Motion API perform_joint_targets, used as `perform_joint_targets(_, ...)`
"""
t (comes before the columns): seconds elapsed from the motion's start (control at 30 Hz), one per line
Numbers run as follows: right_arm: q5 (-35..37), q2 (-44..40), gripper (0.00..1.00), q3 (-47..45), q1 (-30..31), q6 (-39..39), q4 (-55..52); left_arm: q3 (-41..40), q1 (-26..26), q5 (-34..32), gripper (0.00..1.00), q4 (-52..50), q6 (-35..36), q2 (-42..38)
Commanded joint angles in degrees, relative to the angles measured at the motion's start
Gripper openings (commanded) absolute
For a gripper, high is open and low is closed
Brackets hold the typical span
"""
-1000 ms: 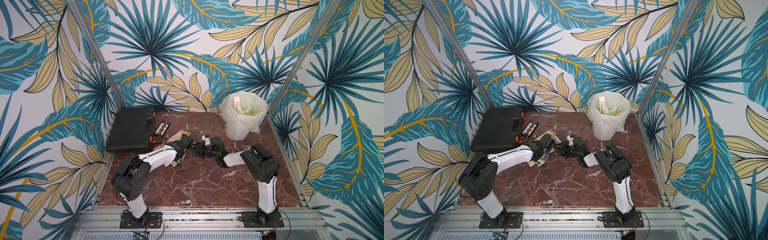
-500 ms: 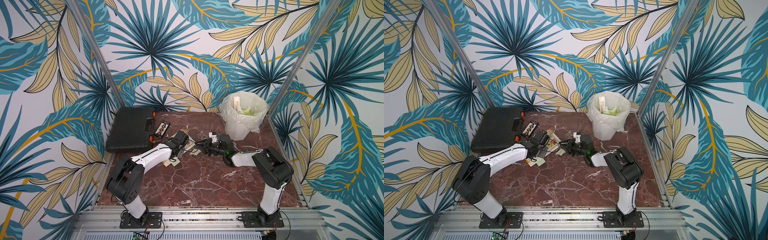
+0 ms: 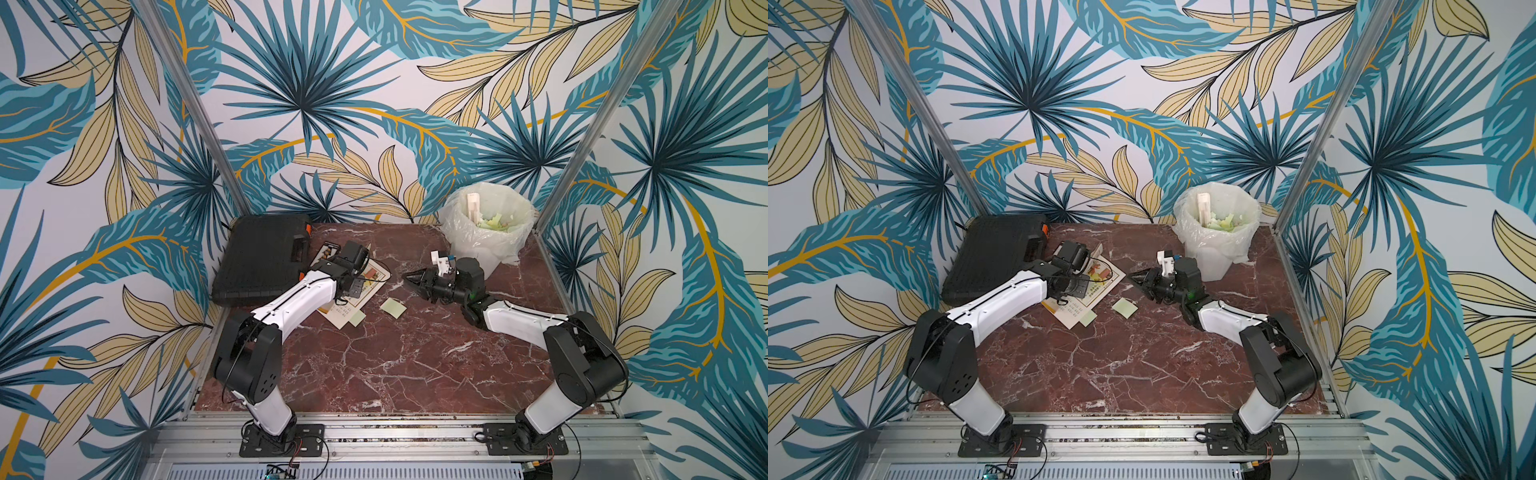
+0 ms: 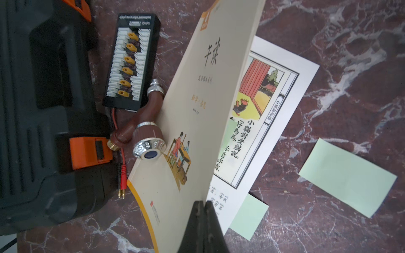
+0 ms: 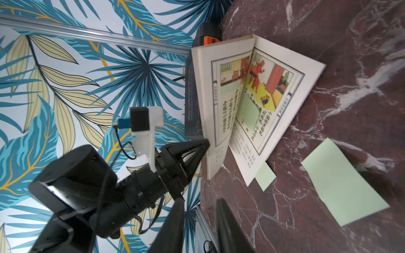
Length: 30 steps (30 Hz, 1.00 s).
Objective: Peel off the used sticky note
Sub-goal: Open the book at the center of the board.
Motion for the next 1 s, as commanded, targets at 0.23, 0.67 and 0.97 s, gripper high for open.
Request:
perform_joint_targets(0.23, -0.7, 9.1, 0.34, 9.3, 4.4, -7.2, -10.8, 8.1, 7.8, 13.7, 0.0, -6.2, -2.1, 5.9)
perform_joint_targets(0.67, 2.4, 25.3, 0.4, 30.5, 8.4, -10.5, -23.7, 8.8, 14.8, 21.0, 0.0, -4.7, -3.4, 7.2)
perform_joint_targets(0.97, 3.8, 41.4, 0.41, 58.6, 12.4, -15.4, -42.6, 13.8, 16.3, 17.8, 0.0, -8.3, -2.5, 8.1)
